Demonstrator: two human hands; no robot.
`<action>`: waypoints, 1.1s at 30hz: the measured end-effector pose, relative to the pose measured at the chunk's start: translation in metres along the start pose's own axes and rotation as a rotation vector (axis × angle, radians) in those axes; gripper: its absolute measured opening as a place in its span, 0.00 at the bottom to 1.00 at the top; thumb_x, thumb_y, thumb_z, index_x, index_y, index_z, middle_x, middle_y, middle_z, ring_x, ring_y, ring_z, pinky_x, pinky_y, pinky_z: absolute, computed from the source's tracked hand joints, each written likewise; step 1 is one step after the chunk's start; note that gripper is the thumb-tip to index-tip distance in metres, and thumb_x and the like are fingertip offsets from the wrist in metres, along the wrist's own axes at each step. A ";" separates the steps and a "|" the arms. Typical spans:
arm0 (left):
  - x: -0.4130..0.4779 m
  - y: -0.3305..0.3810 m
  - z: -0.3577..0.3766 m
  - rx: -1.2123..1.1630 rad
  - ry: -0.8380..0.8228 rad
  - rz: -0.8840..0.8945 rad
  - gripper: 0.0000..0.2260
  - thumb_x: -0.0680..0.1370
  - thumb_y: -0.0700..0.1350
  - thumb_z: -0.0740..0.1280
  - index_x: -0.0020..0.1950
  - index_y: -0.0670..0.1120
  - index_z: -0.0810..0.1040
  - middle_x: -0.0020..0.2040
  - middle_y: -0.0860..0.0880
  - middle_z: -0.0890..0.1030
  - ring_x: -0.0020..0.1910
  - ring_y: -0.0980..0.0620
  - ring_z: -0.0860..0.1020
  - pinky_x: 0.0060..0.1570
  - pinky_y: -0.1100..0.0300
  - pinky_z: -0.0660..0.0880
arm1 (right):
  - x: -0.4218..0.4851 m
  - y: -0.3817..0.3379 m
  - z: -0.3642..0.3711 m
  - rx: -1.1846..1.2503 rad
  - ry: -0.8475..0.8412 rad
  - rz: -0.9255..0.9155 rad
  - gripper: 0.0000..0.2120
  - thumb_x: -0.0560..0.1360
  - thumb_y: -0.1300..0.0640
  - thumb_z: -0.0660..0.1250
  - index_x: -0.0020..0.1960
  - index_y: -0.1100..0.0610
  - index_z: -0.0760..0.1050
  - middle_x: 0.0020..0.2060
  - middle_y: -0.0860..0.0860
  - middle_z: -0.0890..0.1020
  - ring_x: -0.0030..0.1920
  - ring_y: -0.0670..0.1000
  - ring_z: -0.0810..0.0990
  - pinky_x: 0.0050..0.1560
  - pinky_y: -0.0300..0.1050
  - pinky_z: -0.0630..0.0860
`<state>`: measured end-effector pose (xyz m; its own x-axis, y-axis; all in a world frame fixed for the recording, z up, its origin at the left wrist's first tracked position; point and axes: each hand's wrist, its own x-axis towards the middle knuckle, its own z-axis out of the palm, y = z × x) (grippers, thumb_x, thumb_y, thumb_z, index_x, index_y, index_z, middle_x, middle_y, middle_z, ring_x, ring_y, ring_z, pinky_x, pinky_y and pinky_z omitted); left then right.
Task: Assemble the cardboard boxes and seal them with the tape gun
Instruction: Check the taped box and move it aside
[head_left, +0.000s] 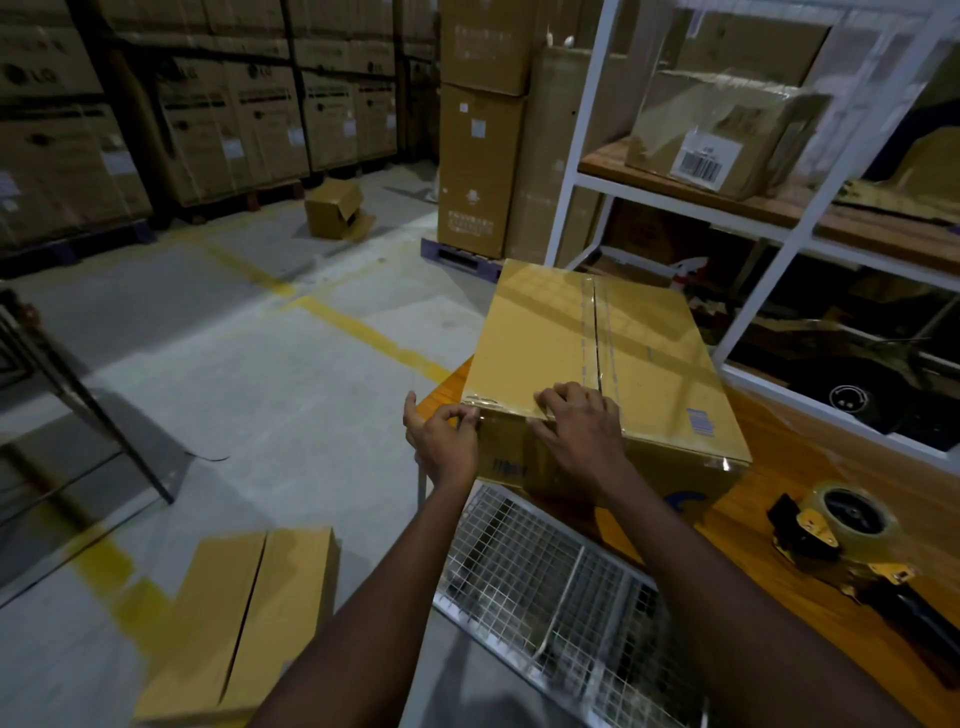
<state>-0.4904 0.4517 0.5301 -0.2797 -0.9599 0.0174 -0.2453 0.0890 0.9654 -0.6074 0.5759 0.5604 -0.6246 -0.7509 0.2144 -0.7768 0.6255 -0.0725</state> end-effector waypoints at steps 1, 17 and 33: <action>0.001 -0.001 0.000 0.046 0.006 0.038 0.09 0.76 0.47 0.73 0.38 0.55 0.76 0.79 0.51 0.58 0.75 0.44 0.61 0.67 0.38 0.67 | 0.000 0.000 0.000 -0.002 0.005 -0.001 0.19 0.79 0.36 0.57 0.64 0.44 0.71 0.66 0.50 0.72 0.67 0.55 0.69 0.67 0.56 0.63; 0.046 -0.028 -0.009 0.529 -0.068 0.964 0.23 0.73 0.47 0.70 0.66 0.47 0.67 0.73 0.42 0.66 0.72 0.40 0.67 0.66 0.38 0.63 | 0.017 0.012 0.035 -0.234 0.343 -0.224 0.23 0.80 0.39 0.52 0.47 0.57 0.73 0.44 0.56 0.77 0.46 0.58 0.77 0.45 0.52 0.73; 0.090 0.006 0.022 0.962 -0.563 1.339 0.28 0.82 0.58 0.53 0.69 0.38 0.75 0.68 0.38 0.76 0.66 0.36 0.75 0.64 0.42 0.74 | 0.000 0.034 0.070 -0.053 0.574 -0.248 0.24 0.72 0.46 0.62 0.64 0.55 0.72 0.64 0.58 0.78 0.62 0.60 0.74 0.60 0.55 0.68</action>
<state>-0.5378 0.3715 0.5316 -0.9434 0.0869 0.3202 0.0471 0.9904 -0.1299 -0.6389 0.5825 0.4895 -0.2724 -0.6508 0.7087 -0.8791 0.4677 0.0916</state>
